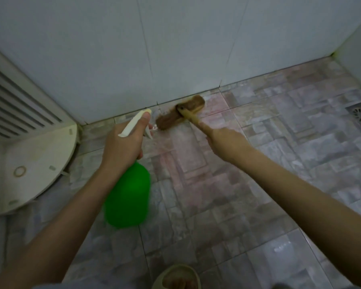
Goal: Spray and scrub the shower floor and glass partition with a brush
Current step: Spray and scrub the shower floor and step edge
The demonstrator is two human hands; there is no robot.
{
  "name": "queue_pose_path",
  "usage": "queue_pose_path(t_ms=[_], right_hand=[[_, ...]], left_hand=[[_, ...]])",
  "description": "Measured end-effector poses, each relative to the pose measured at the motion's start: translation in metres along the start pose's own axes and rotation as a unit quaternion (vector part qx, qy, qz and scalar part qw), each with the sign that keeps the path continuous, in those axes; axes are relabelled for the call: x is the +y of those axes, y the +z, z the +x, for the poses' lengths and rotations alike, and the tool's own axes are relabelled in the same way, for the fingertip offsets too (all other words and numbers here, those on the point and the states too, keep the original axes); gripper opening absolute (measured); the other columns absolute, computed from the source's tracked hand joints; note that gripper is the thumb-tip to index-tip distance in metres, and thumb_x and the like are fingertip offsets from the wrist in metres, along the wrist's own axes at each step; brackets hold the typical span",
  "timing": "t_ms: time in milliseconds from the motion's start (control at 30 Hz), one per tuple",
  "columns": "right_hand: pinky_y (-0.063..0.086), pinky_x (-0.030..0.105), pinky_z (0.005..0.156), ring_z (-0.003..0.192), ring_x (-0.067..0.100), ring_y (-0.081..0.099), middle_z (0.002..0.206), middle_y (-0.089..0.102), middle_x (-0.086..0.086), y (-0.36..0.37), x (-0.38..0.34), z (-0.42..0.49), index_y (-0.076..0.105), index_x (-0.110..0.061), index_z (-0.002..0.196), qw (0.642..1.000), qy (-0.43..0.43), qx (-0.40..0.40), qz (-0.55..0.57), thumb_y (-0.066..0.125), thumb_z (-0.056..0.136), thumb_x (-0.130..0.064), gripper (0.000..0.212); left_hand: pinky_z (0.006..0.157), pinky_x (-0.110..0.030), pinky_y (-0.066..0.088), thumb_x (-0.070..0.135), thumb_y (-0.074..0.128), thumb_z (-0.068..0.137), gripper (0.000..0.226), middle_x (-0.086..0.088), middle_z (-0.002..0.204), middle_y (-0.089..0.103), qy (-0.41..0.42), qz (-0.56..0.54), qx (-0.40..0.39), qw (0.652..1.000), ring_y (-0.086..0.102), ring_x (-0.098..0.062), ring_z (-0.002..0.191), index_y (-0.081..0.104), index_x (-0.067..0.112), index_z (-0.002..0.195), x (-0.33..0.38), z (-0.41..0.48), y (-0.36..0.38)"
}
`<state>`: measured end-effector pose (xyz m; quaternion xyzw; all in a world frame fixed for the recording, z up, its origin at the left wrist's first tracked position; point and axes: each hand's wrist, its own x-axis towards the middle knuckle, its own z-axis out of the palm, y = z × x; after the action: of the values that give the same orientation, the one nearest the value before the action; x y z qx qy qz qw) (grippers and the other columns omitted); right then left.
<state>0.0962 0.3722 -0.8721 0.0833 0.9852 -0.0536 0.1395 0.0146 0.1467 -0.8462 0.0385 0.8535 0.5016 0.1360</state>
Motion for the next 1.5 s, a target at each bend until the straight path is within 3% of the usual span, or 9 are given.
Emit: queue_pose_path(t_ms=[133,400,567,767,1033,1133,1233,1400,1500], right_hand=[[0.042,0.031,0.053,0.061,0.020,0.049,0.109,0.053,0.006,-0.044,0.019,0.026,0.013,-0.047,0.149,0.992,0.004,-0.111,-0.068,0.038,0.096,-0.006,0.071],[0.033,0.028,0.039,0.048,0.021,0.049,0.064,0.050,0.007,-0.021,0.052,0.036,-0.019,-0.059,0.139,0.995,0.098,-0.005,-0.004,0.037,0.097,-0.008,0.087],[0.038,0.029,0.041,0.050,0.024,0.052,0.065,0.055,0.010,-0.014,0.074,0.008,-0.017,-0.058,0.141,0.997,0.070,-0.009,0.008,0.033,0.102,-0.024,0.072],[0.050,0.033,0.044,0.055,0.024,0.056,0.095,0.065,0.017,0.009,0.072,0.035,0.018,-0.035,0.151,0.975,0.120,0.010,0.187,0.038,0.101,-0.022,0.056],[0.036,0.032,0.051,0.057,0.024,0.050,0.072,0.055,0.011,0.055,0.018,0.048,0.006,-0.039,0.152,0.993,0.000,0.019,0.116,0.035,0.102,-0.017,0.062],[0.041,0.036,0.055,0.065,0.032,0.058,0.074,0.058,0.015,0.057,0.070,0.049,0.009,-0.044,0.150,0.984,0.095,0.066,0.133,0.037,0.099,-0.014,0.065],[0.040,0.036,0.057,0.064,0.029,0.052,0.080,0.060,0.017,0.049,0.078,0.044,0.020,-0.029,0.151,0.953,0.217,0.104,0.184,0.038,0.100,-0.017,0.055],[0.042,0.036,0.059,0.068,0.027,0.057,0.080,0.060,0.013,0.066,0.008,0.044,0.010,-0.038,0.152,0.991,-0.030,-0.014,0.132,0.033,0.103,-0.025,0.055],[0.043,0.036,0.060,0.072,0.032,0.062,0.083,0.063,0.017,0.061,0.058,0.048,0.020,-0.033,0.151,0.979,0.097,0.046,0.171,0.037,0.101,-0.017,0.056]], left_hand=[[0.062,-0.028,0.051,0.067,0.053,0.093,0.053,-0.025,0.079,0.074,0.007,-0.012,0.027,1.000,0.052,-0.015,0.039,0.078,0.022,0.079,0.004,0.019,0.003],[0.077,-0.037,0.055,0.066,0.052,0.094,0.057,0.005,0.071,0.068,-0.019,0.021,0.016,0.999,0.065,-0.020,0.072,0.072,0.016,0.078,0.007,0.043,0.006],[0.066,-0.030,0.053,0.060,0.055,0.095,0.063,0.000,0.051,0.066,-0.037,0.062,-0.024,0.997,0.060,-0.010,0.045,0.069,0.009,0.061,0.002,0.047,0.012],[0.068,-0.037,0.060,0.069,0.055,0.090,0.069,-0.008,0.062,0.074,-0.042,0.017,0.031,0.998,0.072,-0.025,0.064,0.071,0.008,0.062,-0.003,0.039,0.007],[0.063,-0.037,0.058,0.061,0.060,0.093,0.062,-0.010,0.064,0.074,-0.011,-0.006,0.051,0.999,0.072,-0.026,0.066,0.073,0.009,0.063,0.010,0.029,0.009],[0.052,-0.027,0.049,0.058,0.059,0.094,0.050,-0.004,0.081,0.080,-0.048,-0.039,0.034,0.998,0.077,-0.023,0.075,0.078,0.014,0.078,0.015,0.027,0.008],[0.055,-0.027,0.045,0.055,0.056,0.098,0.045,0.001,0.092,0.080,-0.065,-0.071,0.017,0.995,0.077,-0.024,0.065,0.077,0.016,0.090,0.019,0.021,0.006],[0.066,-0.034,0.052,0.059,0.056,0.095,0.035,0.007,0.089,0.079,-0.061,-0.065,0.030,0.996,0.064,-0.021,0.046,0.074,0.041,0.071,0.023,0.018,0.016],[0.063,-0.034,0.051,0.065,0.057,0.091,0.035,-0.002,0.090,0.079,-0.059,-0.074,0.031,0.995,0.058,-0.018,0.044,0.076,0.042,0.073,0.023,0.016,0.022]])
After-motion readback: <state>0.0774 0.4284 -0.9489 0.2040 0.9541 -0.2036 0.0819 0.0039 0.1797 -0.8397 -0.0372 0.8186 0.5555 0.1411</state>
